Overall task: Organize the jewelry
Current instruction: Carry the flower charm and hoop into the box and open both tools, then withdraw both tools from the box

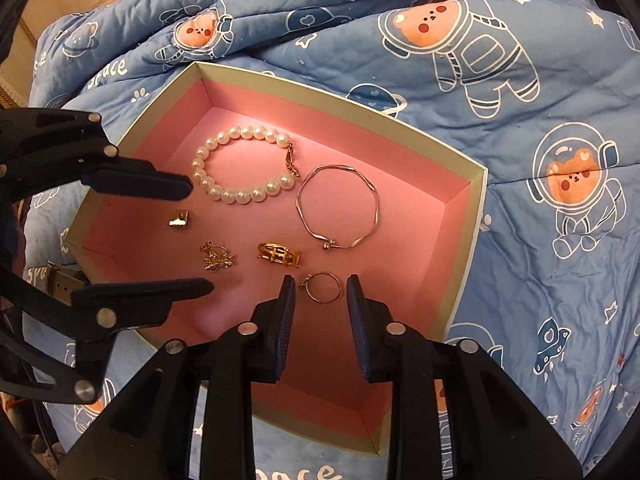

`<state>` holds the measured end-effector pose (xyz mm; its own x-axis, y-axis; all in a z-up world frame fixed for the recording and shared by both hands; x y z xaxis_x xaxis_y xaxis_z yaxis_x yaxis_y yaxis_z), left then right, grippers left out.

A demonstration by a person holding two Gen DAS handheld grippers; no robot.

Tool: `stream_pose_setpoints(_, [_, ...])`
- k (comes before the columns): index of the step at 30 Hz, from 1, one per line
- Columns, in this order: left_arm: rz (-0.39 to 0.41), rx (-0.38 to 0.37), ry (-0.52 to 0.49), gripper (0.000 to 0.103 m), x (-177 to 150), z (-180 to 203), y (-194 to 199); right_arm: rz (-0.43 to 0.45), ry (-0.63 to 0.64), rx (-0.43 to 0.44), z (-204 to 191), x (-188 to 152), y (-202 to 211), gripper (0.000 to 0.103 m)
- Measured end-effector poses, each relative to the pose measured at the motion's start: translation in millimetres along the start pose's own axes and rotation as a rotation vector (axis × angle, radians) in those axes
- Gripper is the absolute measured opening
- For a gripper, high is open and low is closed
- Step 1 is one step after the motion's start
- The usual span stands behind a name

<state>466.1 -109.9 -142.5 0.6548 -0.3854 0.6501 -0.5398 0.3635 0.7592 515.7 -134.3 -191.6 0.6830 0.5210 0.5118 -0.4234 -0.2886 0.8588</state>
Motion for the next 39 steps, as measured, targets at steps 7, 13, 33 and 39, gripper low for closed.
stream_pose_setpoints(7, [0.183, 0.030, 0.095, 0.085, 20.4, -22.4, 64.4, 0.155, -0.083, 0.024, 0.5, 11.6, 42.2, 0.048])
stream_pose_setpoints(13, [0.282, 0.059, 0.213, 0.096, -3.8, -31.9, 111.3, 0.298, -0.165, 0.042, -11.6, -10.3, 90.3, 0.063])
stream_pose_setpoints(33, [0.247, 0.108, 0.236, 0.096, -135.7, 27.2, 123.6, 0.336, -0.224, 0.045, -89.5, -128.8, 119.1, 0.063])
stream_pose_setpoints(39, [0.252, 0.109, 0.244, 0.096, -155.8, 41.8, 125.4, 0.331, -0.211, 0.045, -103.2, -150.2, 118.9, 0.062])
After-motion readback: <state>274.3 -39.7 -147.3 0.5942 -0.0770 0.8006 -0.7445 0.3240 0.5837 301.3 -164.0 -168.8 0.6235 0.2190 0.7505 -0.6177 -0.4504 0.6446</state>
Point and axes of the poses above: each gripper's, at about its wrist camera, not at the fingertips, and y roughly against the way its jaws point, z to its right, x to its top, the point moved 9 cm from there along -y, roughly the way its jaws point, and after that the axes turned 9 degrees about z, right-handed, at the moved point
